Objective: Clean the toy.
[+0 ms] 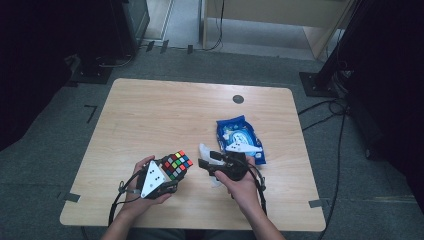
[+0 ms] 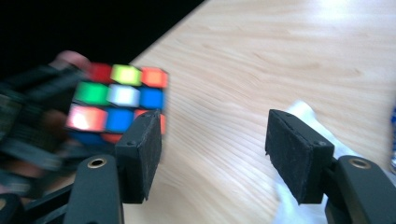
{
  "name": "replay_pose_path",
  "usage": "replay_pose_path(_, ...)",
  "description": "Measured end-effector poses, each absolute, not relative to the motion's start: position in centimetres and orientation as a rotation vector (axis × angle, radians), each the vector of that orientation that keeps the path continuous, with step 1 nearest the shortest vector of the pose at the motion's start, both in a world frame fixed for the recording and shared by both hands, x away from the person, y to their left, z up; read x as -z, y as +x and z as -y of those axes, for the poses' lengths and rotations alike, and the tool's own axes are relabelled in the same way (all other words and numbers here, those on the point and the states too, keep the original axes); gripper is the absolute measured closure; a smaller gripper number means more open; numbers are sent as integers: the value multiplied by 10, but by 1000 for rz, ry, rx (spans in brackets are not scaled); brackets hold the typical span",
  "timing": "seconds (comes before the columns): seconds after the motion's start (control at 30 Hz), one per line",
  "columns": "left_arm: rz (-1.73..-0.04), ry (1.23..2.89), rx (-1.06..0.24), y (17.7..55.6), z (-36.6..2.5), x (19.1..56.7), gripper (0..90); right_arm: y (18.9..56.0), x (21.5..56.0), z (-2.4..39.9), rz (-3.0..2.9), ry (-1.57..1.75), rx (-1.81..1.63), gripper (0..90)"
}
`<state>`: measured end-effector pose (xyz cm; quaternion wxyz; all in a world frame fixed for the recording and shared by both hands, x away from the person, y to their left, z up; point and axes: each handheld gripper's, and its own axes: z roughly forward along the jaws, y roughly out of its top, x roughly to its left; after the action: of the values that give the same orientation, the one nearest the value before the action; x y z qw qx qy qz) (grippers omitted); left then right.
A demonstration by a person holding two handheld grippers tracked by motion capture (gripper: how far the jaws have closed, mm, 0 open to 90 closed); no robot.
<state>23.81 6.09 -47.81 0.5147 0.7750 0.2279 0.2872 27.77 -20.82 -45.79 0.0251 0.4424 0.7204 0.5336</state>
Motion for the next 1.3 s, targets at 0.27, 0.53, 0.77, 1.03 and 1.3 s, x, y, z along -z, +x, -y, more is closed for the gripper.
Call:
replay_pose_path(0.27,-536,1877,-680,237,-58,480,340,287,496,203,-2176,1274,-1345,400)
replay_pose_path(0.53,-537,1873,-665,237,-57,479,341,289,513,202,-2176,1257,-1124,533)
replay_pose_path(0.77,-533,1875,-660,236,-56,479,340,290,518,205,-2229,1250,-1072,846)
replay_pose_path(1.03,-529,1876,-657,236,-55,480,340,275,479,203,-2200,1176,-1306,882)
replay_pose_path(1.3,-512,1876,-641,233,-49,480,341,248,431,192,-2153,981,-1616,882)
